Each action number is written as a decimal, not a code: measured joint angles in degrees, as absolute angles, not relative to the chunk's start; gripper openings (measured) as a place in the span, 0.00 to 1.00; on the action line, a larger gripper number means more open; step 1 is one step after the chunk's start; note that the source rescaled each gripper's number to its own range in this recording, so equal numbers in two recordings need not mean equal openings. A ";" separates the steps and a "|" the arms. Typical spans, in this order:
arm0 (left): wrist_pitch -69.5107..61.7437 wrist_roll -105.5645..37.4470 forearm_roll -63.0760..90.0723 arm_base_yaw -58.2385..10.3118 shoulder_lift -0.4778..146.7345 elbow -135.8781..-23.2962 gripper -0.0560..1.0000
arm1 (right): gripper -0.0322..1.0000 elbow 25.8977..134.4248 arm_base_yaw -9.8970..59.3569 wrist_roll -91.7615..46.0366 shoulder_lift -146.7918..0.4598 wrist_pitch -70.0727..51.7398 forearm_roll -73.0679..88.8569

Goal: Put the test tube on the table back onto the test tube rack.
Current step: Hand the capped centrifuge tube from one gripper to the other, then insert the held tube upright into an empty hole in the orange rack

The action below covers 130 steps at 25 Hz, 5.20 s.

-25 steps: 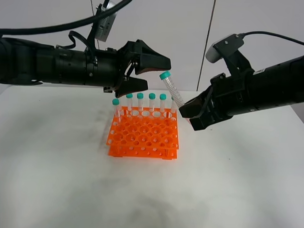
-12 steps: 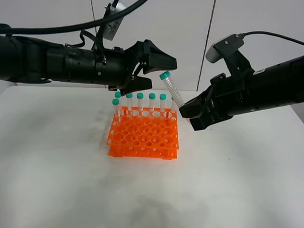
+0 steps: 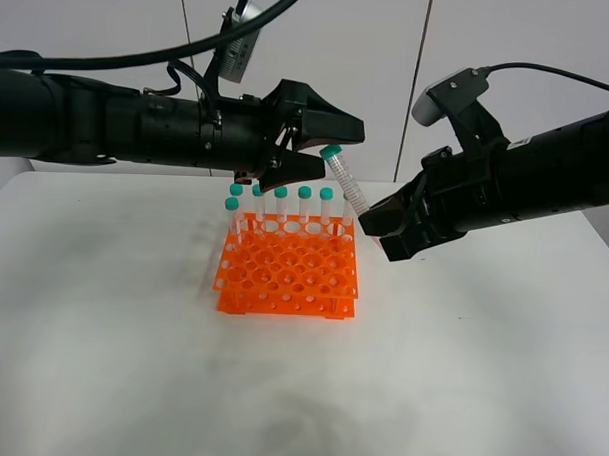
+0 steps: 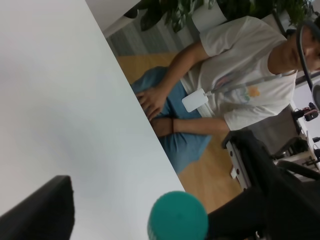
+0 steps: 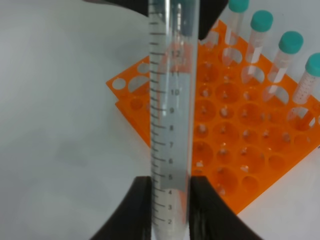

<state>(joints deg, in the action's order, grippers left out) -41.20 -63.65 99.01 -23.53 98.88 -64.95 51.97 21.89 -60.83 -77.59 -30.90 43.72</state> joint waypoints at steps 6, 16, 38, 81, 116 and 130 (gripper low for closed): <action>-43.78 -62.31 99.01 -21.17 98.88 -64.95 0.67 | 0.03 51.97 21.89 -60.61 -77.59 -30.90 43.72; -45.44 -61.93 99.01 -21.41 98.88 -64.95 0.61 | 0.03 51.97 21.89 -59.99 -77.59 -30.90 43.72; -42.98 -61.87 99.06 -23.71 98.88 -64.95 0.28 | 0.03 51.97 21.89 -59.99 -77.59 -30.90 43.72; -41.90 -61.87 98.90 -23.71 98.88 -64.95 0.05 | 1.00 74.14 21.72 -30.80 -77.45 -51.71 18.60; -42.10 -61.70 98.90 -23.71 98.88 -64.95 0.05 | 1.00 61.54 5.56 1.35 -76.00 -69.50 -2.39; -42.58 -61.70 98.90 -23.71 98.88 -64.95 0.05 | 1.00 31.04 5.56 -1.68 -24.07 -57.70 1.08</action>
